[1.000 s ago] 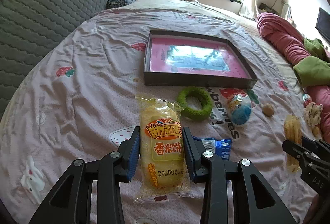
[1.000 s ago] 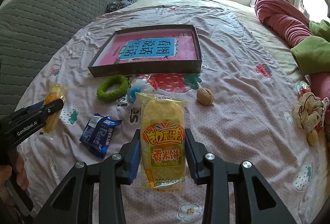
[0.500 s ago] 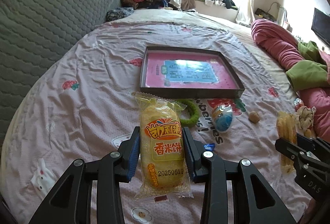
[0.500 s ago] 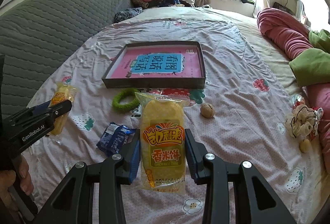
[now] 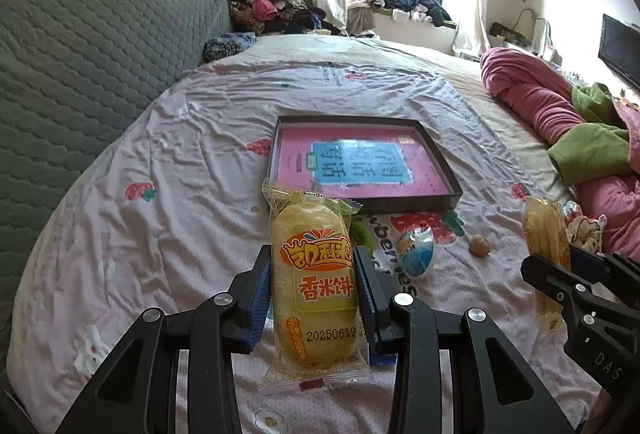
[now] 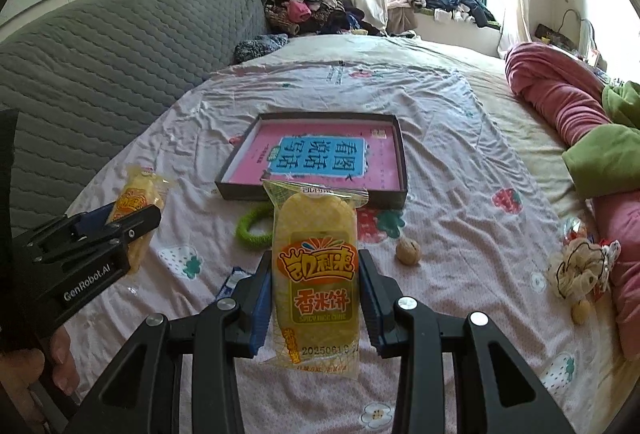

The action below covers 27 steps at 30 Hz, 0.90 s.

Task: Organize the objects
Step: 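Lift and carry both held yellow packets toward the pink tray with both tools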

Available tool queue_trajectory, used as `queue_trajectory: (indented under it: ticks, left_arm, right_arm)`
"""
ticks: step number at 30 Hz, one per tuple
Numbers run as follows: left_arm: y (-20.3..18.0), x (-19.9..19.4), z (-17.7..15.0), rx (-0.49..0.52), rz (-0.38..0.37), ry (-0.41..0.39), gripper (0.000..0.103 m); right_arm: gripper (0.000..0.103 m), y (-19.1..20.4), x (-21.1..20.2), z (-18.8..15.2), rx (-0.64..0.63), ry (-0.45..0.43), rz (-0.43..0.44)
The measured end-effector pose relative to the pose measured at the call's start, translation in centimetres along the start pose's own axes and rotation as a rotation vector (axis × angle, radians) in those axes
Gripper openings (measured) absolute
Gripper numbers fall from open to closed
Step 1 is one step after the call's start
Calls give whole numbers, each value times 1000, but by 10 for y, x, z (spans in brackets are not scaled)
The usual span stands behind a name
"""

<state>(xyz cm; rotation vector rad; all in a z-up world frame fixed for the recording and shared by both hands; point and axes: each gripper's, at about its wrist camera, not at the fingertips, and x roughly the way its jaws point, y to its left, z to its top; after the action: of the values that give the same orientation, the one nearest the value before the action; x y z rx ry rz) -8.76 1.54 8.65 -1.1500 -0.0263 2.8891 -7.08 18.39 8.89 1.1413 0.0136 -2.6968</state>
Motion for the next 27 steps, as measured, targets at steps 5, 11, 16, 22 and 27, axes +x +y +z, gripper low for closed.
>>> queue_trajectory:
  ticks: [5,11,16,22,27]
  left_arm:
    - [-5,0,12,8,2,-11,40]
    - [-9,2,26,9,1,-24,40]
    - [-11,8,35,10,3,-25,40]
    - [-14,19,44,20,7,-24,40]
    - [-15,30,55,21,11,-25,40]
  right_arm:
    - [39,2,1,11,-7,-12,7]
    - [39,5,5,20,-3,-21,16]
    - [39,4,9,32,1,-35,21]
    - [39,5,15,44,-9,-42,18]
    - [39,1,24,58,-8,-46,18]
